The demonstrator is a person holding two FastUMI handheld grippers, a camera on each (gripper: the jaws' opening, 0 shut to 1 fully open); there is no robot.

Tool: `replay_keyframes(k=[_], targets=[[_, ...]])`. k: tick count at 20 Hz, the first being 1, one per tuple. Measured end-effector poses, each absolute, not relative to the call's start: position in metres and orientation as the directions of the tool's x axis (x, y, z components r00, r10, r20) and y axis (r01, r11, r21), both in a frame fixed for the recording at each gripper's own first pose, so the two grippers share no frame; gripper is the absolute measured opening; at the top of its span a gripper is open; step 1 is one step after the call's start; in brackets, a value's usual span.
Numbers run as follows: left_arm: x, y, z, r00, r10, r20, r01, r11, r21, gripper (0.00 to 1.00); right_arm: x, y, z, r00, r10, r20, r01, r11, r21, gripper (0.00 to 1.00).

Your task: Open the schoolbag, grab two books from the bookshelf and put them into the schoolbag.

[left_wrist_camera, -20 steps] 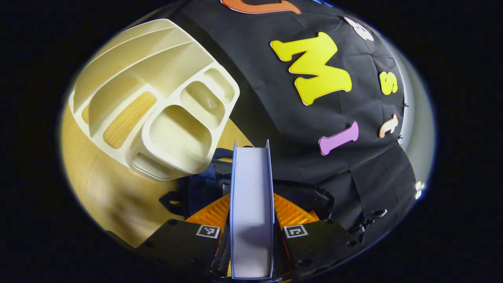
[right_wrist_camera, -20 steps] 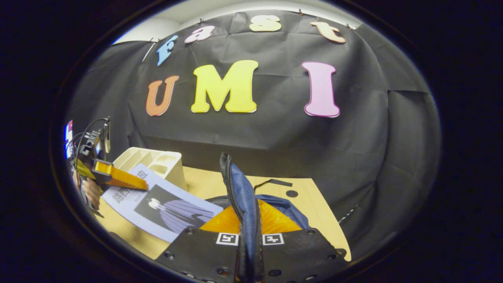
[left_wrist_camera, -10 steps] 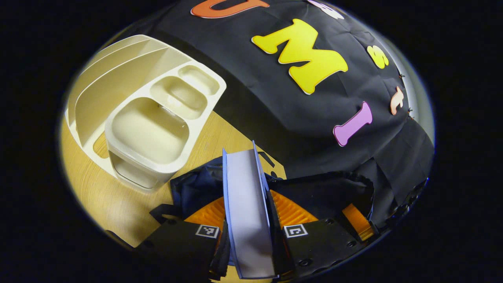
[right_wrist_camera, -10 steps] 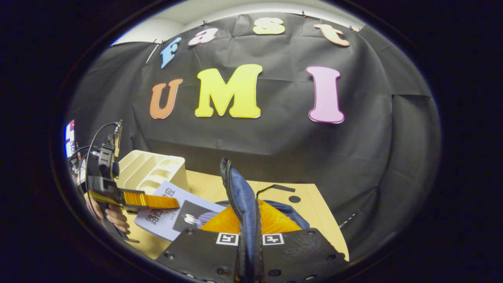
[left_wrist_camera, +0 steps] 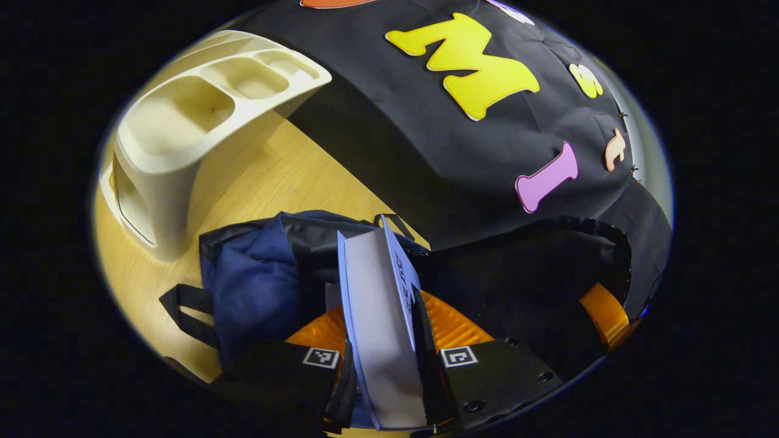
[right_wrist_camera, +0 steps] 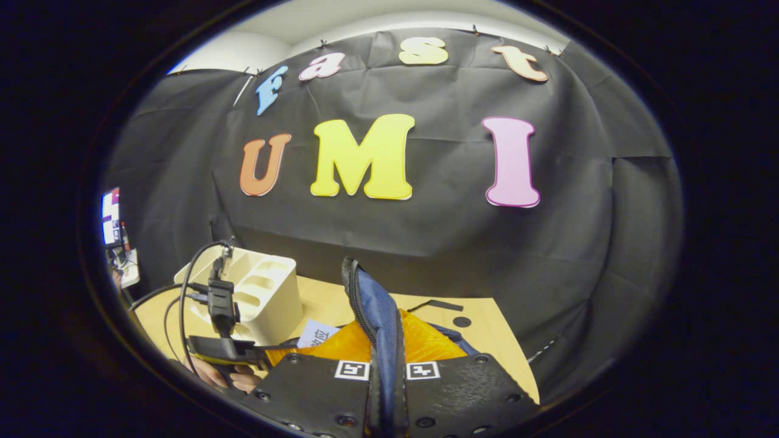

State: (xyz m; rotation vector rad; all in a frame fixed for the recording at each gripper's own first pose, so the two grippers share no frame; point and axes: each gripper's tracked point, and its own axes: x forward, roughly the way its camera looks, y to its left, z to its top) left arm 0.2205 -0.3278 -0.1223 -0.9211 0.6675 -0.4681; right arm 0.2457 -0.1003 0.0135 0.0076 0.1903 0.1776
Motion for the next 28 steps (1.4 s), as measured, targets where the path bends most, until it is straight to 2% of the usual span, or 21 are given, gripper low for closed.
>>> replay_keyframes(k=[8,12,13,14,15,17,19,22,27,28], targets=[[0.227,-0.386,-0.125,0.702,-0.648,-0.297,0.108,0.508,-0.855,0.46,0.247,-0.11,0.025,0.971,0.185,-0.151,-0.181,0.983,0.037,0.07],[0.233,-0.386,-0.132,0.727,-0.616,-0.305,0.145,0.571,-0.808,0.49,0.25,-0.119,0.019,0.971,0.186,-0.151,-0.176,0.982,0.075,0.07],[0.236,-0.38,-0.141,0.74,-0.58,-0.342,0.139,0.628,-0.765,0.53,0.25,-0.12,0.016,0.969,0.187,-0.159,-0.175,0.981,0.086,0.07],[0.24,-0.372,-0.16,0.735,-0.522,-0.432,0.122,0.729,-0.674,0.58,0.249,-0.121,0.013,0.967,0.191,-0.166,-0.177,0.98,0.094,0.07],[0.234,-0.364,-0.163,0.728,-0.525,-0.441,0.142,0.744,-0.652,0.77,0.25,-0.123,0.011,0.967,0.187,-0.171,-0.172,0.98,0.099,0.07],[0.239,-0.367,-0.162,0.718,-0.533,-0.447,0.158,0.75,-0.642,0.89,0.248,-0.126,0.008,0.967,0.181,-0.179,-0.164,0.981,0.107,0.08],[0.241,-0.364,-0.162,0.708,-0.529,-0.468,0.174,0.773,-0.611,0.92,0.249,-0.131,0.007,0.969,0.162,-0.185,-0.145,0.984,0.103,0.08],[0.238,-0.344,-0.169,0.705,-0.459,-0.541,0.198,0.859,-0.472,1.0,0.249,-0.133,0.001,0.968,0.142,-0.205,-0.126,0.988,0.091,0.08],[0.232,-0.318,-0.155,0.744,-0.431,-0.51,0.213,0.877,-0.43,1.0,0.249,-0.134,0.0,0.973,0.117,-0.2,-0.099,0.99,0.099,0.06],[0.228,-0.312,-0.155,0.746,-0.426,-0.512,0.21,0.88,-0.426,1.0,0.25,-0.133,-0.005,0.971,0.113,-0.211,-0.093,0.99,0.104,0.08]])
